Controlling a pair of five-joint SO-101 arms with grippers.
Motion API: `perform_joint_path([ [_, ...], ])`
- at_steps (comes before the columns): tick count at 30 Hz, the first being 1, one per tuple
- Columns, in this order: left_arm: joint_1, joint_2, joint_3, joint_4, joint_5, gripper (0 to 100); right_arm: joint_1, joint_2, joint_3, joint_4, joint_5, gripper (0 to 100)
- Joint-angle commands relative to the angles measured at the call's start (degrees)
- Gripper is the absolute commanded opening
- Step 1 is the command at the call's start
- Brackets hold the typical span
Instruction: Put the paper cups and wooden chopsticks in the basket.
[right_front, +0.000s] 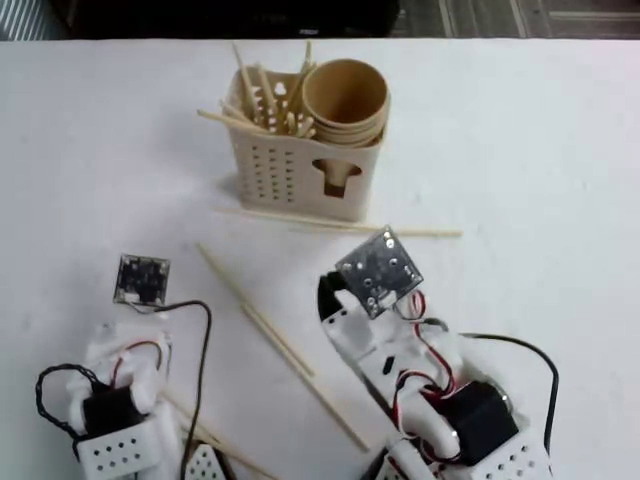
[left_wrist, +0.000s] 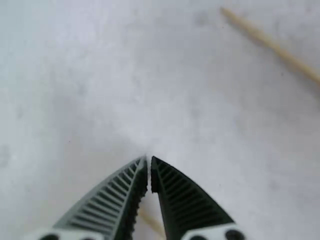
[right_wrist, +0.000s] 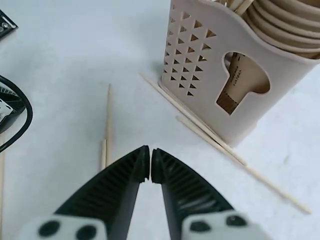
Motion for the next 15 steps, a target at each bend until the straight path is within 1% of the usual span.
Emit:
perform_joint_path([
  [1,-0.13,-0.4,-0.26,0.44,0.62,4,-1.54,1.8,-0.53,-0.48,0.44,1.8],
  [10,-0.13,-0.4,-0.26,0.44,0.62,4,-12.0,26.07,-0.88,0.31,0.18,2.2],
  [12,-0.13,-0.4,-0.26,0.44,0.62,4,-14.2,30.46,-0.88,0.13,-2.46,2.6],
  [13,-0.13,-0.4,-0.26,0.44,0.62,4,-15.25,32.75,-0.79,-0.4,-4.22,4.2],
  [15,-0.13,-0.4,-0.26,0.44,0.62,4,-17.45,36.7,-0.44,-1.45,-7.21,10.8],
])
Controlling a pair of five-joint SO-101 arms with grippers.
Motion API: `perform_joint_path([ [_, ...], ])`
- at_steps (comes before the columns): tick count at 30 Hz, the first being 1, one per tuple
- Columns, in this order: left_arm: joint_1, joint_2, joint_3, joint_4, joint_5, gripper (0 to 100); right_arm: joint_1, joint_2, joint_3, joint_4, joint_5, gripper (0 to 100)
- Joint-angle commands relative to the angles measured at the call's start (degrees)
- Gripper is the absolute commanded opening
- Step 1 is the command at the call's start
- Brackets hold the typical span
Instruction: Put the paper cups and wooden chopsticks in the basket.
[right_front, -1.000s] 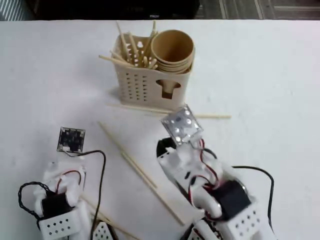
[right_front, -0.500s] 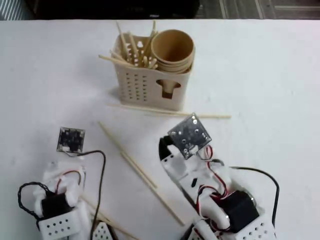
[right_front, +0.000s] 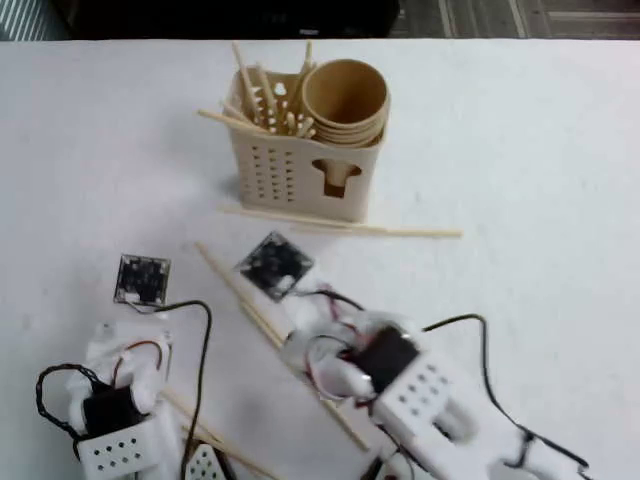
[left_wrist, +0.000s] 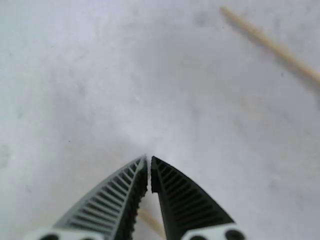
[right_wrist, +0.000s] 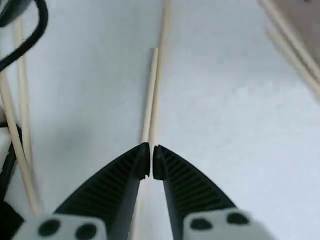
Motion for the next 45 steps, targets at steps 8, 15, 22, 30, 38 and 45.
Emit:
perform_joint_path([
  [8,-0.13,-0.4,-0.26,0.44,0.62,4,-6.37,21.93,-0.88,-11.12,-5.63,19.9],
  [15,-0.13,-0.4,-0.26,0.44,0.62,4,-4.44,28.7,-0.79,-19.21,-5.1,13.5],
  [22,-0.13,-0.4,-0.26,0.44,0.62,4,-3.47,36.18,-1.05,-23.25,-4.84,10.8],
  [30,-0.13,-0.4,-0.26,0.44,0.62,4,1.54,41.1,-5.1,-20.0,-0.62,1.7],
  [38,-0.13,-0.4,-0.26,0.44,0.62,4,8.4,41.1,-5.54,-18.15,-0.53,1.8],
  [45,-0.13,-0.4,-0.26,0.44,0.62,4,11.12,31.16,-5.19,-10.95,3.08,1.8],
])
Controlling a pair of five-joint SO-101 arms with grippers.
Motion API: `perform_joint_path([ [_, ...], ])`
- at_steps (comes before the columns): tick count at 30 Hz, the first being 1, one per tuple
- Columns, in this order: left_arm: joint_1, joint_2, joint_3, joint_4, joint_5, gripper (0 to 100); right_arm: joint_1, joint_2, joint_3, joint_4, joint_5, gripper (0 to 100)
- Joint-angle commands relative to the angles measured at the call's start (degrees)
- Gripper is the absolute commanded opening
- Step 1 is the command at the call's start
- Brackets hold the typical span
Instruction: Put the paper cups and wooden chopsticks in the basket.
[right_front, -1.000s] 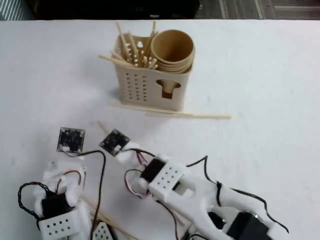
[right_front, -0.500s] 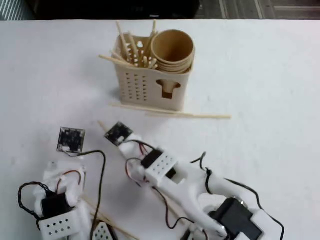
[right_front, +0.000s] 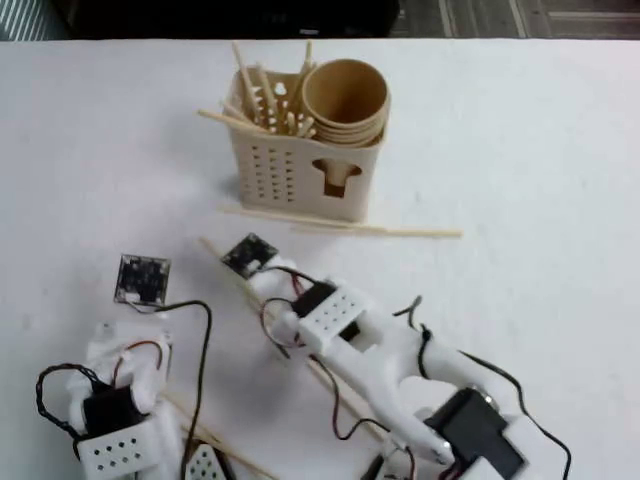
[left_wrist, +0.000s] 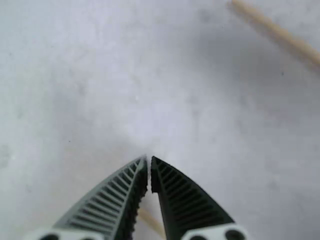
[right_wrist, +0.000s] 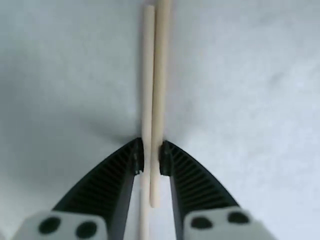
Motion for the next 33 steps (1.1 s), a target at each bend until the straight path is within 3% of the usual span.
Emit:
perform_joint_path([
  [1,-0.13,-0.4,-0.26,0.44,0.62,4,4.0,-7.34,-0.35,3.56,0.97,1.8],
  [14,-0.13,-0.4,-0.26,0.44,0.62,4,3.74,-14.29,3.52,3.3,0.97,2.1],
  [21,-0.13,-0.4,-0.26,0.44,0.62,4,-4.97,-8.75,3.52,-2.24,0.53,2.3],
  [27,-0.13,-0.4,-0.26,0.44,0.62,4,-4.88,-3.91,2.64,-4.44,0.53,16.3],
  [33,-0.13,-0.4,-0.26,0.44,0.62,4,-4.18,-3.65,2.11,-5.76,0.88,14.4],
])
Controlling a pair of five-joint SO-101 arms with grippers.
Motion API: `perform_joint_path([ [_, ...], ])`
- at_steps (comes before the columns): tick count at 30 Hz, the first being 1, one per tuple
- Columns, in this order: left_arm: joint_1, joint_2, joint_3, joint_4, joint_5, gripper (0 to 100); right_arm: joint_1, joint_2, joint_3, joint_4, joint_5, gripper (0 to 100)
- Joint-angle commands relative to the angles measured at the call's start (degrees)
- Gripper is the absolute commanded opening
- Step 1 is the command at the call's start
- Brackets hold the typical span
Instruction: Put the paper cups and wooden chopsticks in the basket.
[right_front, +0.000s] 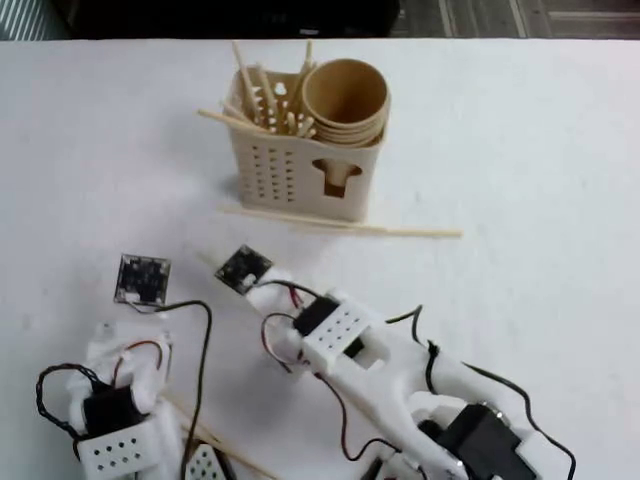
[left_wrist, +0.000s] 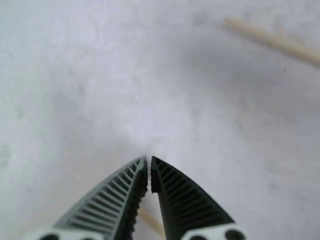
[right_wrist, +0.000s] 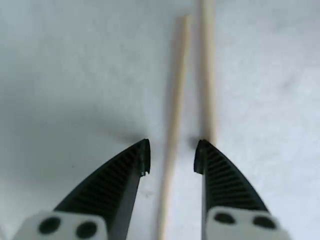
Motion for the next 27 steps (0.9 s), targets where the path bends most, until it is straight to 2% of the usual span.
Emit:
perform_joint_path([
  [1,-0.13,-0.4,-0.26,0.44,0.62,4,0.48,-0.13,-1.67,-1.89,0.26,13.9],
  [9,-0.13,-0.4,-0.26,0.44,0.62,4,1.01,3.47,-1.85,-2.51,0.35,12.5],
  [13,-0.13,-0.4,-0.26,0.44,0.62,4,0.92,10.42,-6.86,0.22,3.78,1.2],
  [17,-0.13,-0.4,-0.26,0.44,0.62,4,1.01,12.97,-9.32,2.33,4.92,1.8],
  [22,-0.13,-0.4,-0.26,0.44,0.62,4,3.21,6.81,-8.44,5.32,5.45,1.9],
  [27,-0.13,-0.4,-0.26,0.44,0.62,4,7.43,-9.45,-8.35,11.82,5.54,1.9],
])
